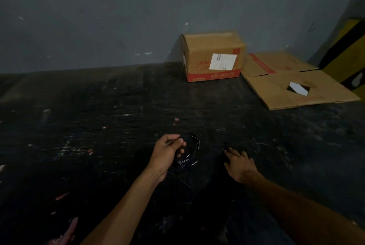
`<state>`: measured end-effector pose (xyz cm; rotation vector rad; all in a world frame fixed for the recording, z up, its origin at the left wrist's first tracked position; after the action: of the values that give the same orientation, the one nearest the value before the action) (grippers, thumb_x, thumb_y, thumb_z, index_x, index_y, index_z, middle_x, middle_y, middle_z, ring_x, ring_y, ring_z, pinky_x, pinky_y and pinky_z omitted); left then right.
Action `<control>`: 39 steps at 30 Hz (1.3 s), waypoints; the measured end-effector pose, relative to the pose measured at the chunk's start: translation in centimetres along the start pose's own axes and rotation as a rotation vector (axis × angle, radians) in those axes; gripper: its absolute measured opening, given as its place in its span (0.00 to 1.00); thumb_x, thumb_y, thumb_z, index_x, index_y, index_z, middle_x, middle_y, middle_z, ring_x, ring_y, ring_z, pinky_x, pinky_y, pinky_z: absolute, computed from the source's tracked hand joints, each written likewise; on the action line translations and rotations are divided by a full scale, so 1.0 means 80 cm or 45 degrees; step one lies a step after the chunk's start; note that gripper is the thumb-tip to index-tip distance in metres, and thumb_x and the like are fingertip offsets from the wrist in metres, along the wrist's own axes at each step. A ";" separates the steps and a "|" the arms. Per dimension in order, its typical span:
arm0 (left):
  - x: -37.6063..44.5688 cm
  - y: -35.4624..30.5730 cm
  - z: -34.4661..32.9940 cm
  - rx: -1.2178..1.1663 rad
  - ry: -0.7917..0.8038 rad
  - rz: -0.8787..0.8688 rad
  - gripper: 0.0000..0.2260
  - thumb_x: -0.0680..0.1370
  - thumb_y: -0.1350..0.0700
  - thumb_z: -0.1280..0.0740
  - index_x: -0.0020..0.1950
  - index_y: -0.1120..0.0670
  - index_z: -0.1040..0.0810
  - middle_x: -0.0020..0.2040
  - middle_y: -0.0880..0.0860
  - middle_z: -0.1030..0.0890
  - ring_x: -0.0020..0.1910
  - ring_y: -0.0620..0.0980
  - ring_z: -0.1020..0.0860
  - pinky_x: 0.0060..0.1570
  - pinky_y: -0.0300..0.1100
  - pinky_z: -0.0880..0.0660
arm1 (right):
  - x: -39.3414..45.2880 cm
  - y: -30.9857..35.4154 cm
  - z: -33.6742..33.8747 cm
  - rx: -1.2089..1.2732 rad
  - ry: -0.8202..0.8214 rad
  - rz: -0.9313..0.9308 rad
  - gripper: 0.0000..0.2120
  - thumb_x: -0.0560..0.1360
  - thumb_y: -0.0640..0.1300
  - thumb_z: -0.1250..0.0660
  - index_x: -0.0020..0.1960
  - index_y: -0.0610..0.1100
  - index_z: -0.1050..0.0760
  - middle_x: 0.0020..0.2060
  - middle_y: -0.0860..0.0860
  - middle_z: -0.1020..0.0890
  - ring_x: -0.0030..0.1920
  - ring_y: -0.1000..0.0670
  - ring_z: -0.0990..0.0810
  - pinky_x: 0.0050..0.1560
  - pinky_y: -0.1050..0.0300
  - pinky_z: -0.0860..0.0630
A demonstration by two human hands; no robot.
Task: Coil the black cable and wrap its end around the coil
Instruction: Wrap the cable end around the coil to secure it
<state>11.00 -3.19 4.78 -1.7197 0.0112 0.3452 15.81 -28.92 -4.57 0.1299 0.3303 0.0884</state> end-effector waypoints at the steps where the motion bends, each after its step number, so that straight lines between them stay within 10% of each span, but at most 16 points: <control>1: 0.000 0.000 0.001 0.006 0.002 -0.005 0.06 0.78 0.63 0.33 0.54 0.58 0.23 0.38 0.51 0.16 0.31 0.43 0.22 0.34 0.39 0.26 | 0.000 0.003 0.002 -0.009 -0.065 0.014 0.25 0.77 0.55 0.42 0.73 0.52 0.38 0.74 0.52 0.37 0.69 0.43 0.36 0.65 0.42 0.34; 30: -0.019 -0.001 -0.005 0.078 0.010 -0.013 0.09 0.78 0.64 0.34 0.55 0.53 0.28 0.49 0.55 0.19 0.33 0.44 0.23 0.36 0.39 0.26 | -0.027 0.012 -0.003 0.142 -0.135 0.165 0.10 0.75 0.41 0.35 0.54 0.51 0.26 0.58 0.49 0.28 0.55 0.48 0.28 0.56 0.53 0.26; 39: -0.017 -0.007 -0.005 0.240 -0.012 -0.087 0.10 0.79 0.62 0.37 0.50 0.45 0.27 0.47 0.52 0.19 0.36 0.45 0.22 0.36 0.41 0.26 | -0.024 0.061 0.062 1.385 -0.219 0.005 0.05 0.73 0.36 0.29 0.49 0.39 0.20 0.40 0.45 0.17 0.36 0.51 0.21 0.43 0.54 0.21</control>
<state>9.90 -3.71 5.65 -1.5282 -0.0211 0.2923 15.35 -24.85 1.37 1.2089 0.1751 -0.1084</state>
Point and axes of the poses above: each hand's wrist, its own x-axis towards the middle knuckle, its own z-axis out of the back of the hand, y = z × x, the point moved 5 cm from there along x, towards the middle knuckle
